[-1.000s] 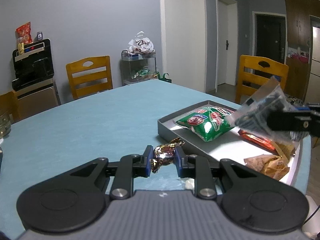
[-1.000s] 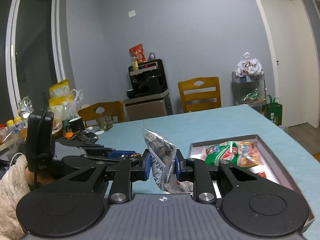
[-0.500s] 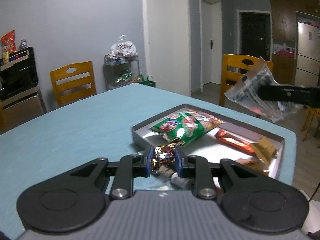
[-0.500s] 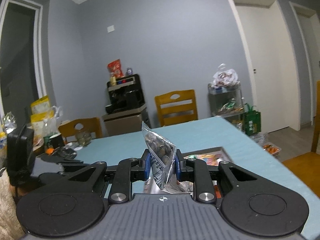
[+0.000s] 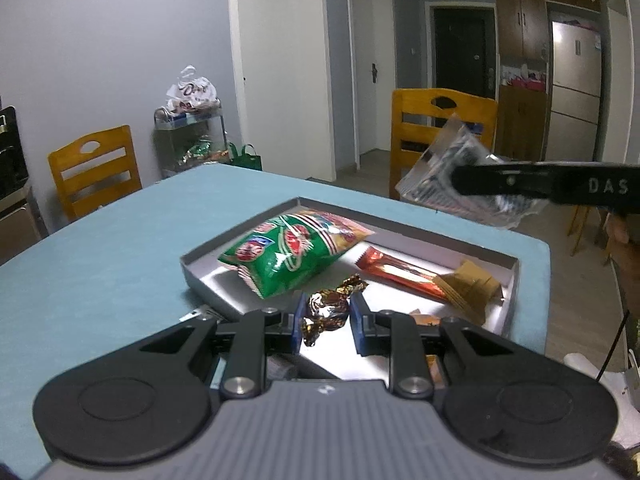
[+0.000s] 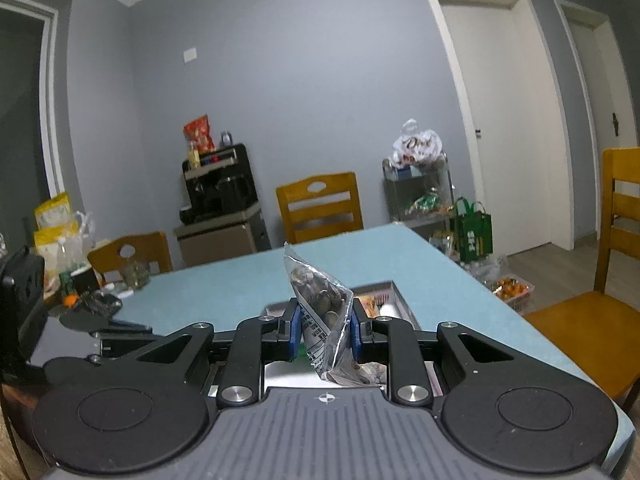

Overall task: Organize snacks
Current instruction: 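Carry the nut bag and gold candy over the grey box with both tools, then release the nut bag with the right tool while the left tool releases the candy into the box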

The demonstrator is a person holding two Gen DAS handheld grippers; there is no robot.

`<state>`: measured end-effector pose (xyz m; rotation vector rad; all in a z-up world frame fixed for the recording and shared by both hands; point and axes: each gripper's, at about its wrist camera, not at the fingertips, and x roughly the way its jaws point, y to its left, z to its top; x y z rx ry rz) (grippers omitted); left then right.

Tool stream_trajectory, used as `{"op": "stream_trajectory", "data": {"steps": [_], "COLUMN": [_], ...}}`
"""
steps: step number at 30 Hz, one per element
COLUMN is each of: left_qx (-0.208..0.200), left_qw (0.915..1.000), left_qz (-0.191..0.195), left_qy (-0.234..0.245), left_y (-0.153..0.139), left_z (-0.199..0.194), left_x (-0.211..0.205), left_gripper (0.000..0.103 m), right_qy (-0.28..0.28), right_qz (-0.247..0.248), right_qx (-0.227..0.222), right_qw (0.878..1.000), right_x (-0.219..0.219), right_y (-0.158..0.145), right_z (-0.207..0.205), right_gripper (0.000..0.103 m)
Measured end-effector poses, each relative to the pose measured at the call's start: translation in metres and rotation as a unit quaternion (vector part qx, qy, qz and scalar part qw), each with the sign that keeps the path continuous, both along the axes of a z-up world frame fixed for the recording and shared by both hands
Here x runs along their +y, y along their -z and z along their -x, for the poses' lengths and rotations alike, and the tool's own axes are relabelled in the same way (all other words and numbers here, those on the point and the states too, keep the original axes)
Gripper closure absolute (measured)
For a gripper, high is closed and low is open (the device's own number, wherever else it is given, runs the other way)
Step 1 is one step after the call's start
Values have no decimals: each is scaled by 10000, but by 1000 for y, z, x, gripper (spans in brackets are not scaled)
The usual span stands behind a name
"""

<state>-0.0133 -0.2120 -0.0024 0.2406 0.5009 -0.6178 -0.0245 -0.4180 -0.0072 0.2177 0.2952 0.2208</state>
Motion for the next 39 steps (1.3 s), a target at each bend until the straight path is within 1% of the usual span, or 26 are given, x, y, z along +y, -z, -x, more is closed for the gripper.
{"op": "stream_trajectory", "data": {"steps": [9,15,20,30,32,35,39], "left_qx": [111,285,428,590,566,511,515], "left_qw": [9998,9993,9985,9964,9960,9962,9968], "left_qz": [-145,-229,-246,-73,-61,-90,-128], "left_qy": [91,127,227,610,685,699,603], "left_y": [14,26,35,35,34,35,38], "left_z": [-14,-22,-25,-18,-16,-13,-16], "left_x": [-21,-30,-36,-39,-40,-42,-41], "left_gripper": [82,82,82,82,82,82,82], "right_qy": [-11,178,255,295,333,406,395], "right_qz": [120,378,430,680,731,809,948], "right_qx": [343,436,550,709,722,773,807], "right_qw": [9993,9982,9972,9947,9941,9929,9914], "right_x": [7,12,12,22,22,24,28], "right_y": [19,26,33,36,37,40,43], "right_z": [-17,-24,-31,-45,-47,-49,-51], "right_gripper": [78,78,78,78,78,78,78]}}
